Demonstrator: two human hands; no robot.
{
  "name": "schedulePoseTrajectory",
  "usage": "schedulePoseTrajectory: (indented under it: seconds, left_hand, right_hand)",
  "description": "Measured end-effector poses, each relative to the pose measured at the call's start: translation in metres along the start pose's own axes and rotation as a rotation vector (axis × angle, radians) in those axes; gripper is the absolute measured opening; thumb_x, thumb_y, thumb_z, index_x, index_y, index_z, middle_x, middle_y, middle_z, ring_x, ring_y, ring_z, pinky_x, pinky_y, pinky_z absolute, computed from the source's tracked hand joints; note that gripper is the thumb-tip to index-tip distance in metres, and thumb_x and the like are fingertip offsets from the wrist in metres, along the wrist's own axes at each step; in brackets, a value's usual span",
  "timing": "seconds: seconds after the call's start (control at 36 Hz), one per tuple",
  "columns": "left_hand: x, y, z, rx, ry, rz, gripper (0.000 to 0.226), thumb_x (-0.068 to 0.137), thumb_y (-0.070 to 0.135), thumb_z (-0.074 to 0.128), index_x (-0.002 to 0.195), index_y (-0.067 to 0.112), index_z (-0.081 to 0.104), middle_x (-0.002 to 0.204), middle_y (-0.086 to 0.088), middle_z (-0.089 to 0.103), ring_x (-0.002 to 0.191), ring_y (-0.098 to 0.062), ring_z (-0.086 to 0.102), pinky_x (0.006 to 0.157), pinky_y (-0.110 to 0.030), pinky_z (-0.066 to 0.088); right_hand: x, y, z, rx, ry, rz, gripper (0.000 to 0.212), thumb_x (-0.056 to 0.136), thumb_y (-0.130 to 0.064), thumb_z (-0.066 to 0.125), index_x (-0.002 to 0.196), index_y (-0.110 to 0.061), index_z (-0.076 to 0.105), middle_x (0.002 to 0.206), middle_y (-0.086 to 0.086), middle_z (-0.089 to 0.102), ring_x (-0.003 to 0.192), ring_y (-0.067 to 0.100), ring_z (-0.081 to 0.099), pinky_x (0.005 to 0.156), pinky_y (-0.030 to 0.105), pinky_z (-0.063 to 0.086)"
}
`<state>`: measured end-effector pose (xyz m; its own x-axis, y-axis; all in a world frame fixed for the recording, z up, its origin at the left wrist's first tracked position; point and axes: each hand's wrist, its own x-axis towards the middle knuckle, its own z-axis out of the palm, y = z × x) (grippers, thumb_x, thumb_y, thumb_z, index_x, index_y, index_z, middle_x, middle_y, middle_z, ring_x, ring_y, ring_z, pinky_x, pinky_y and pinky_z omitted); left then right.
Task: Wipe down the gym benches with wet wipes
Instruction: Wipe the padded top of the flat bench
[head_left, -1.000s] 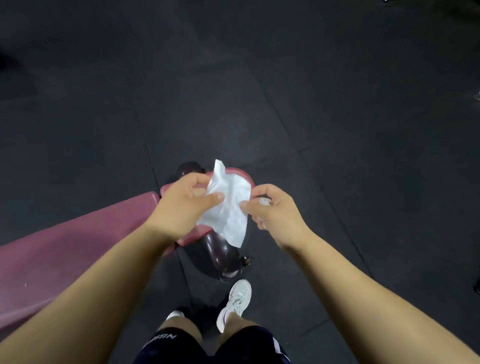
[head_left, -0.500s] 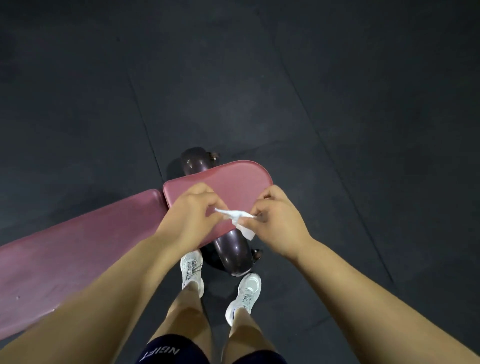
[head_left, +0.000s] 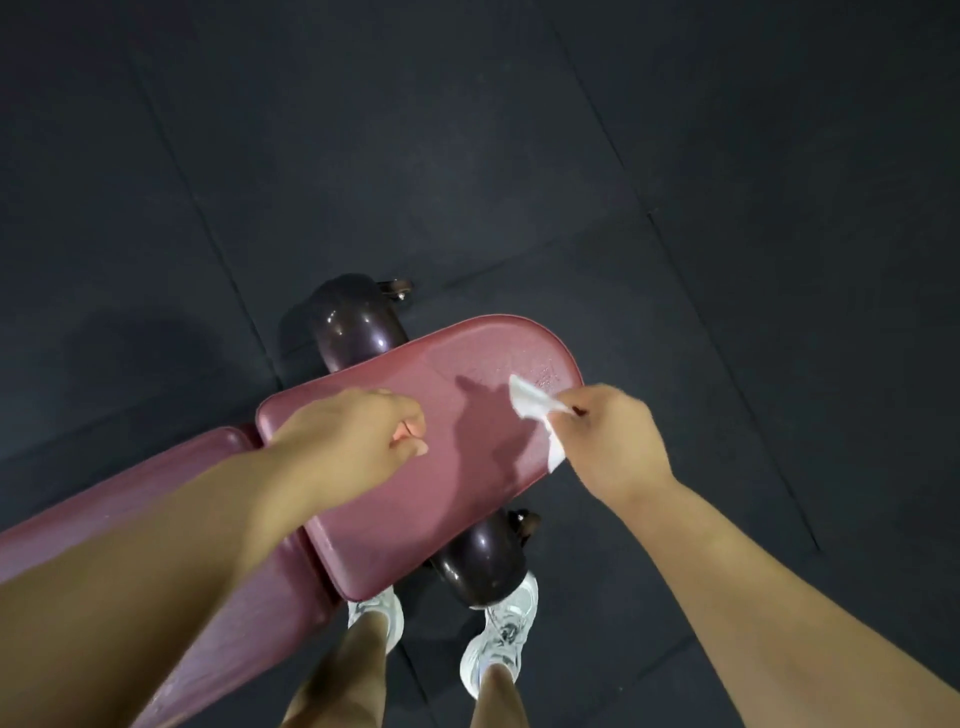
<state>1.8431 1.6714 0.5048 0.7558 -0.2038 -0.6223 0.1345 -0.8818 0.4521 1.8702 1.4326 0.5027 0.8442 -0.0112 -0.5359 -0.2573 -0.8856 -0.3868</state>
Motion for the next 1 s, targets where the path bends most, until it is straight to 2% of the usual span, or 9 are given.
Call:
schedulePoseTrajectory:
  seconds: [0.06,0.14,0.31,0.39,0.47,0.61,0.75,0.86,1.0]
  left_hand:
    - [0.017,-0.008,0.004,-0.019,0.015,0.008,0.01,0.087,0.043,0.058,0.093,0.036,0.062,0.09,0.018,0.058,0.083,-0.005,0.057,0.079,-0.031,0.05]
    - [0.037,-0.015,0.008,-0.05,0.036,0.023,0.009,0.088,0.042,0.058,0.092,0.035,0.062,0.086,0.018,0.057,0.081,-0.004,0.056,0.077,-0.029,0.049]
    - [0.05,-0.028,0.022,-0.099,0.049,0.025,0.004,0.088,0.041,0.057,0.091,0.039,0.059,0.089,0.019,0.057,0.084,-0.003,0.058,0.077,-0.026,0.047]
    - [0.048,-0.036,0.03,-0.07,0.052,0.014,0.005,0.087,0.042,0.057,0.092,0.04,0.059,0.084,0.023,0.053,0.083,-0.003,0.056,0.074,-0.025,0.045]
    - [0.046,-0.042,0.037,-0.053,0.058,0.019,0.01,0.087,0.041,0.058,0.096,0.038,0.061,0.08,0.026,0.05,0.082,-0.002,0.053,0.075,-0.025,0.045]
    - [0.046,-0.046,0.043,-0.059,0.055,0.024,0.011,0.088,0.042,0.055,0.097,0.038,0.06,0.079,0.025,0.048,0.085,-0.002,0.052,0.078,-0.027,0.047]
    - [0.048,-0.044,0.048,-0.069,0.078,0.014,0.012,0.089,0.04,0.056,0.1,0.038,0.06,0.084,0.025,0.048,0.084,0.0,0.05,0.073,-0.023,0.042]
    - [0.052,-0.043,0.051,-0.046,0.092,0.016,0.018,0.089,0.04,0.055,0.105,0.036,0.061,0.092,0.023,0.05,0.092,-0.002,0.051,0.081,-0.026,0.046]
    - [0.058,-0.042,0.056,0.057,0.163,0.019,0.043,0.087,0.037,0.06,0.128,0.028,0.054,0.126,0.01,0.044,0.122,-0.014,0.033,0.098,-0.031,0.041]
  right_hand:
    - [0.017,0.002,0.003,-0.056,0.126,-0.049,0.035,0.086,-0.013,0.051,0.054,-0.027,0.047,0.061,-0.008,0.036,0.055,0.014,0.038,0.046,0.021,0.023]
    - [0.036,0.002,0.013,-0.175,0.271,-0.125,0.016,0.091,-0.019,0.053,0.095,-0.019,0.069,0.082,-0.005,0.049,0.071,0.02,0.051,0.056,0.028,0.042]
    - [0.037,-0.005,0.055,-0.273,-0.326,-0.246,0.038,0.09,-0.047,0.052,0.125,-0.031,0.055,0.11,-0.005,0.053,0.095,0.018,0.057,0.08,0.03,0.047]
    - [0.037,-0.002,0.064,-0.281,-0.185,-0.32,0.033,0.095,-0.031,0.05,0.127,-0.028,0.055,0.118,-0.005,0.053,0.098,0.019,0.059,0.08,0.032,0.049]
    - [0.049,0.006,0.061,-0.283,-0.056,-0.387,0.039,0.092,-0.022,0.055,0.132,-0.026,0.054,0.125,-0.003,0.049,0.092,0.023,0.061,0.068,0.03,0.045]
    - [0.076,0.018,0.063,-0.591,-0.092,-0.585,0.05,0.09,-0.019,0.058,0.137,-0.03,0.046,0.133,-0.006,0.042,0.105,0.02,0.054,0.067,0.025,0.033]
    - [0.084,0.023,0.074,-0.555,-0.048,-0.606,0.029,0.065,-0.01,0.081,0.092,-0.014,0.071,0.086,0.004,0.062,0.064,0.028,0.061,0.051,0.024,0.032]
    - [0.082,0.024,0.076,-0.434,-0.008,-0.486,0.018,0.088,-0.02,0.062,0.103,-0.012,0.067,0.098,0.005,0.058,0.08,0.029,0.059,0.06,0.028,0.034]
    - [0.1,0.032,0.058,-0.269,0.309,-0.246,0.013,0.093,-0.028,0.053,0.094,-0.015,0.053,0.091,0.004,0.058,0.085,0.029,0.055,0.064,0.029,0.031]
